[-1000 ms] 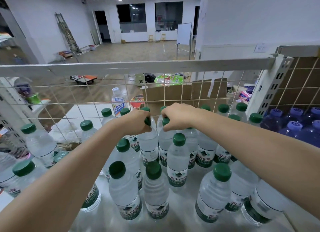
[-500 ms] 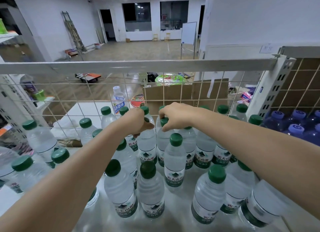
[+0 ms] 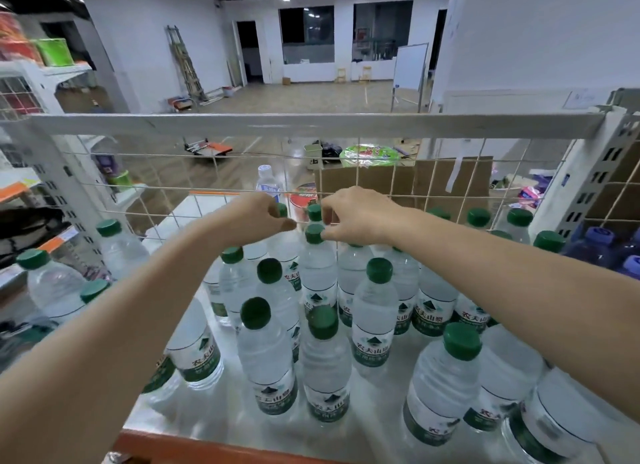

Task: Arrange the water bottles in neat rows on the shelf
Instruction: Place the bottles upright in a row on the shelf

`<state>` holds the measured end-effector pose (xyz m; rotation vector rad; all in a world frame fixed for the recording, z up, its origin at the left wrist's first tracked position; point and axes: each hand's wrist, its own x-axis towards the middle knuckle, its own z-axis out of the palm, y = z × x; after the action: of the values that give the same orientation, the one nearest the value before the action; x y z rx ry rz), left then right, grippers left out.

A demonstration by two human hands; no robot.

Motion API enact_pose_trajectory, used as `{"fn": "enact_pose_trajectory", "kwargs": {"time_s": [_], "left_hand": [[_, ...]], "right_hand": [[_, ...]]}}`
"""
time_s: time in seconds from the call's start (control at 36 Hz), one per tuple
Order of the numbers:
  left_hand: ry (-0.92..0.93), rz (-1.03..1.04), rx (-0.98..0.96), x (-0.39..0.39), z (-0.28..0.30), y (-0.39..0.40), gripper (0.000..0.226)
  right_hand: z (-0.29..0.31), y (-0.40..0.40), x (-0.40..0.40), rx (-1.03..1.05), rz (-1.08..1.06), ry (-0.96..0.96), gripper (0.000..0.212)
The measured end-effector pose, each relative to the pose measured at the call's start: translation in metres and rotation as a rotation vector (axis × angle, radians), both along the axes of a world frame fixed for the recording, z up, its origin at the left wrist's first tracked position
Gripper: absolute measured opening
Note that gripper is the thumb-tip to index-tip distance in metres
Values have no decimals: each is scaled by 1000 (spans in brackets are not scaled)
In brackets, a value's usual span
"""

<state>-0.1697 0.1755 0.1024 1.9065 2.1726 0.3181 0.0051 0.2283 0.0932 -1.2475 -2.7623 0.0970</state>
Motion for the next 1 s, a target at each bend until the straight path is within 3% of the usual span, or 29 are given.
{"fn": "enact_pose_trajectory", "kwargs": {"time_s": [0.14, 0.22, 0.39, 0.5, 0.64, 0.72, 0.81, 1.0], "left_hand": [[99, 3, 54, -40, 20, 1, 38], [204, -24, -25, -66, 24, 1, 40], [289, -99, -164, -107, 26, 3, 38], [244, -208, -285, -125, 20, 7, 37], [227, -279, -236, -132, 3, 15, 38], [183, -320, -227, -132, -9, 19, 28], [141, -333, -160, -136, -16, 22, 19], [92, -263, -129, -158, -20, 34, 25]], "right_hand": [[9, -13, -27, -127, 57, 103, 26], [14, -21, -46, -253, 81, 81, 30], [10, -28, -79, -272, 15, 77, 32], [9, -33, -96, -336, -29, 119, 27], [9, -41, -117, -395, -37, 97, 37], [4, -43, -128, -362, -61, 32, 43], [-4, -41, -133, -357, -84, -1, 40], [-4, -35, -134, -388, -102, -13, 33]]}}
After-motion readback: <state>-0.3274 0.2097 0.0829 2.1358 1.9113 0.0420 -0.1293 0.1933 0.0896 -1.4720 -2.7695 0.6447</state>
